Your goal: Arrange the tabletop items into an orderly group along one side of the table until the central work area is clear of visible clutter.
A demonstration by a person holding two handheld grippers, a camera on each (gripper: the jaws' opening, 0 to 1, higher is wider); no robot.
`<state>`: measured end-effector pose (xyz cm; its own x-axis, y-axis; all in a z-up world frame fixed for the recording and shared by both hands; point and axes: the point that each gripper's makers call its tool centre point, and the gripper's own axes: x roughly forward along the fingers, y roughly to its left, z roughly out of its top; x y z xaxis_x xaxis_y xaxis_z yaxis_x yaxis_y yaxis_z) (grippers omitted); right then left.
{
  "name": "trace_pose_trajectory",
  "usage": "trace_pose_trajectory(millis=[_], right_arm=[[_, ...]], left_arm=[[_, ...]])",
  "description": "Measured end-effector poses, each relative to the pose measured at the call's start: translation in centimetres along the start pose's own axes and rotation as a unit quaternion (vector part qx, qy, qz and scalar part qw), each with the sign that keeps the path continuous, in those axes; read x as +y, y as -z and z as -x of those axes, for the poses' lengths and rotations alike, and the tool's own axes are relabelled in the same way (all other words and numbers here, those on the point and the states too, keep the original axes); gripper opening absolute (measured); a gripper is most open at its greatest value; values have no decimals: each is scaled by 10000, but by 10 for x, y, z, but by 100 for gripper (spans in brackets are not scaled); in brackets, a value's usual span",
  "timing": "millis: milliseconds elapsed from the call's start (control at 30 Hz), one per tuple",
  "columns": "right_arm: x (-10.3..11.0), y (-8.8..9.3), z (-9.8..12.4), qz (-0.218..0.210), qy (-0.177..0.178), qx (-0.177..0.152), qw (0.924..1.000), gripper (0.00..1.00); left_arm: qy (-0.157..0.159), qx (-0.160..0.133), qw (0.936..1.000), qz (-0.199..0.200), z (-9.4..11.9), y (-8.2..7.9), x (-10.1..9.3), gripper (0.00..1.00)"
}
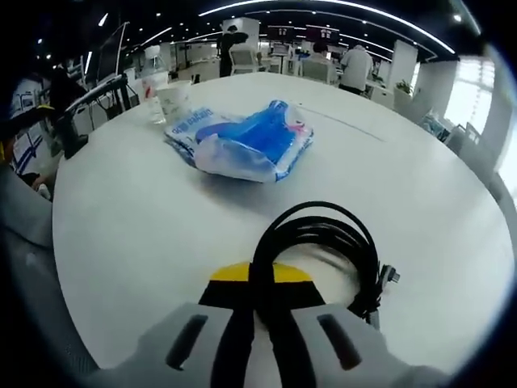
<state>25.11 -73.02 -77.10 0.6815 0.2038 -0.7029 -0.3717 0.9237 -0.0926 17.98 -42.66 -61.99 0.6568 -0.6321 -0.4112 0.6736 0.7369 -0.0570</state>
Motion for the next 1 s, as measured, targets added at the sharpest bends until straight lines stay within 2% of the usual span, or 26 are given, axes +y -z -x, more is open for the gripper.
trace_pose_trajectory(millis=[67,100,133,533,1000], right_arm=[[3,0,2,175,-20,-20,9998,1],[2,-13,4,333,22,-326,9989,1],[4,-8,9,187,1,-149,9997,1],[16,-29,26,487,-17,-411,9980,0],[36,-43,42,556,-120,-695,9960,0]], left_arm=[[6,-6,10000,-6,0,0,0,91],[11,-18,10000,-11,0,-1,0,91],[15,-23,10000,-9,0,-1,0,91],[50,-72,10000,-32,0,-3,-2,91],[87,-136,9999,-55,1,-5,-4,90]])
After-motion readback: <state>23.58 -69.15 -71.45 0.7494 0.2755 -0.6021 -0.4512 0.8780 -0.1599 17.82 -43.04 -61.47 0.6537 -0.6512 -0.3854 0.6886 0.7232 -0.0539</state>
